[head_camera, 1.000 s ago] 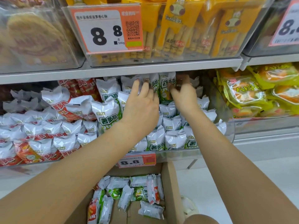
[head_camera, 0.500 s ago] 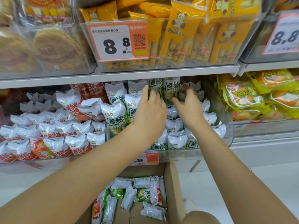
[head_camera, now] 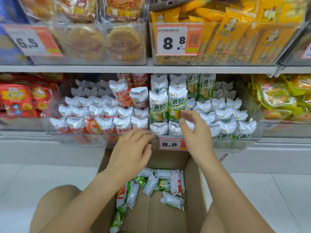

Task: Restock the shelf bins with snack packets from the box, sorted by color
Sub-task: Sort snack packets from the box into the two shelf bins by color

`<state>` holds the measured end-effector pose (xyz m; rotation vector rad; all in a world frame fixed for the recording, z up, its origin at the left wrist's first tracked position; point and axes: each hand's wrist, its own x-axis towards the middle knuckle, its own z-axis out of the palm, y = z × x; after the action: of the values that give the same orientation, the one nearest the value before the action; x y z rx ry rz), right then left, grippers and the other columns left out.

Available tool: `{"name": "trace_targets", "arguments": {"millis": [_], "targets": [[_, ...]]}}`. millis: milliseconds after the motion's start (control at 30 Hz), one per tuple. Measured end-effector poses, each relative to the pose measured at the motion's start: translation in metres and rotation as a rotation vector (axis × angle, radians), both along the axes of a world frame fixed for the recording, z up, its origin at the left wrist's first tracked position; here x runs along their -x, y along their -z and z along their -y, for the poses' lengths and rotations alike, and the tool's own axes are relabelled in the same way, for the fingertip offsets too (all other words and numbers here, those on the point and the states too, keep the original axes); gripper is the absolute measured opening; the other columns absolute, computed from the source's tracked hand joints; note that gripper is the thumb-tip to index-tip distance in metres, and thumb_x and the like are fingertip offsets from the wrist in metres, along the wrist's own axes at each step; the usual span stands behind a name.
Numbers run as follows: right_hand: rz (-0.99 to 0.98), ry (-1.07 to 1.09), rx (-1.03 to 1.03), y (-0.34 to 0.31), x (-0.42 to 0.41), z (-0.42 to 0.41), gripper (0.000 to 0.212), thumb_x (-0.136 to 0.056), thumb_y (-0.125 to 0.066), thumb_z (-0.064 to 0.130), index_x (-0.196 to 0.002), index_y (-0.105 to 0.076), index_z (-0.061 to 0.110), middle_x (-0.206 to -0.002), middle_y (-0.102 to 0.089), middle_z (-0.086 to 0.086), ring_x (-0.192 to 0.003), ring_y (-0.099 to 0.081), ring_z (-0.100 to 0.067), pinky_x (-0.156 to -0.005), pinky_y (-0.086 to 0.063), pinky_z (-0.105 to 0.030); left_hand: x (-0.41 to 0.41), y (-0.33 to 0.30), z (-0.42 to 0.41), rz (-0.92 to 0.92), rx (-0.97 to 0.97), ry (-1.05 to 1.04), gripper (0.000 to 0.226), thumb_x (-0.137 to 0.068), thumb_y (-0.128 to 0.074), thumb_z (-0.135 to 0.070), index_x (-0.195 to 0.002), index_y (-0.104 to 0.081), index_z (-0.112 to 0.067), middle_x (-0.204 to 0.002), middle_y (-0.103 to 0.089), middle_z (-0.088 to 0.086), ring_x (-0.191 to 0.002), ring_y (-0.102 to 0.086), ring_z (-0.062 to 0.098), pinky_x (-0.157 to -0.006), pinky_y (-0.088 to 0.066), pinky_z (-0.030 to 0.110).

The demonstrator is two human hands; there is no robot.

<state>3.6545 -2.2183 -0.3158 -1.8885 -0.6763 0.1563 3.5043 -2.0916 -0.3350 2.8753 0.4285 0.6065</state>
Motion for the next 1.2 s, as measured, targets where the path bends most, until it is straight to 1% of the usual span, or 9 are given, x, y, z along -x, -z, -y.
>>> {"name": "trace_targets", "arguments": {"millis": [67, 133, 267, 433, 667, 833, 933, 1067, 1200], "targets": [[-0.039, -0.07, 0.043, 0.009, 0.028, 0.0, 0.017, -0.095, -0.054, 0.019, -0.11, -0.062, 0.023, -0.096, -0.065, 0.01, -0.09, -0.059, -0.004, -0.082, -0.045, -0.022, 0.024, 0.017, 0.004, -0.072, 0.062, -0.007, 0.035, -0.087, -0.043, -0.03, -0.103, -0.071, -0.017, -0.098, -0.069, -0.004, -0.098, -0.061, 0.019, -0.085, -0.046, 0.031], [-0.09, -0.148, 0.183, 0.03, 0.048, 0.003, 0.016, -0.095, -0.054, 0.021, -0.107, -0.063, 0.023, -0.088, -0.066, 0.009, -0.082, -0.059, -0.005, -0.077, -0.046, -0.024, 0.045, 0.033, 0.01, -0.288, 0.103, -0.027, 0.034, -0.089, -0.043, -0.032, -0.107, -0.068, -0.02, -0.095, -0.069, -0.002, -0.093, -0.063, 0.022, -0.077, -0.048, 0.031], [-0.296, -0.227, 0.536, 0.099, 0.076, 0.009, 0.021, -0.096, -0.051, 0.027, -0.112, -0.064, 0.021, -0.099, -0.064, 0.006, -0.097, -0.062, -0.015, -0.076, -0.045, -0.027, 0.072, 0.085, 0.014, -0.767, 0.242, -0.141, 0.028, -0.095, -0.044, -0.038, -0.109, -0.059, -0.02, -0.106, -0.065, 0.004, -0.1, -0.06, 0.027, -0.069, -0.039, 0.031], [-0.471, -0.245, 0.864, 0.198, 0.104, 0.031, 0.022, -0.097, -0.046, 0.027, -0.097, -0.068, 0.025, -0.106, -0.066, -0.005, -0.11, -0.06, -0.027, -0.081, -0.043, -0.03, 0.088, 0.175, 0.002, -1.136, 0.438, -0.254, 0.036, -0.096, -0.042, -0.039, -0.12, -0.057, -0.016, -0.124, -0.06, 0.007, -0.112, -0.057, 0.025, -0.083, -0.044, 0.031], [-0.48, -0.291, 1.147, 0.304, 0.087, 0.038, 0.03, -0.097, -0.044, 0.024, -0.119, -0.062, 0.016, -0.125, -0.062, -0.009, -0.116, -0.057, -0.029, -0.088, -0.045, -0.03, 0.081, 0.265, -0.016, -1.208, 0.574, -0.373, 0.031, -0.093, -0.043, -0.03, -0.117, -0.058, -0.016, -0.121, -0.061, 0.008, -0.108, -0.059, 0.026, -0.083, -0.047, 0.033], [-0.461, -0.347, 1.242, 0.357, 0.058, 0.028, 0.051, -0.095, -0.047, 0.02, -0.145, -0.036, 0.017, -0.144, -0.045, -0.011, -0.129, -0.046, -0.03, -0.099, -0.041, -0.034, 0.049, 0.305, -0.025, -1.162, 0.655, -0.288, 0.061, -0.091, -0.048, -0.02, -0.148, -0.025, -0.02, -0.137, -0.048, 0.011, -0.119, -0.052, 0.031, -0.094, -0.046, 0.038], [-0.408, -0.405, 1.315, 0.379, 0.05, 0.023, 0.054, -0.096, -0.046, 0.021, -0.147, -0.03, 0.013, -0.149, -0.036, -0.013, -0.135, -0.035, -0.034, -0.105, -0.037, -0.038, 0.008, 0.319, -0.028, -1.167, 0.566, -0.17, 0.067, -0.093, -0.049, -0.019, -0.151, -0.015, -0.018, -0.152, -0.027, 0.011, -0.13, -0.042, 0.033, -0.101, -0.042, 0.043], [-0.324, -0.437, 1.383, 0.399, 0.051, 0.026, 0.059, -0.096, -0.04, 0.014, -0.15, -0.018, 0.01, -0.153, -0.025, -0.011, -0.137, -0.024, -0.035, -0.109, -0.034, -0.045, -0.046, 0.337, -0.026, -1.188, 0.381, 0.033, 0.077, -0.094, -0.052, -0.016, -0.154, -0.004, -0.018, -0.162, 0.004, 0.002, -0.146, -0.014, 0.03, -0.114, -0.03, 0.041], [-0.166, -0.465, 1.478, 0.403, 0.055, 0.039, 0.063, -0.094, -0.039, 0.012, -0.152, -0.014, 0.01, -0.152, -0.027, -0.019, -0.137, -0.029, -0.038, -0.106, -0.034, -0.043, -0.07, 0.351, -0.019, -1.246, 0.196, 0.198, 0.087, -0.09, -0.058, -0.012, -0.154, 0.0, -0.023, -0.162, 0.002, 0.001, -0.147, -0.007, 0.026, -0.112, -0.032, 0.044]]}}
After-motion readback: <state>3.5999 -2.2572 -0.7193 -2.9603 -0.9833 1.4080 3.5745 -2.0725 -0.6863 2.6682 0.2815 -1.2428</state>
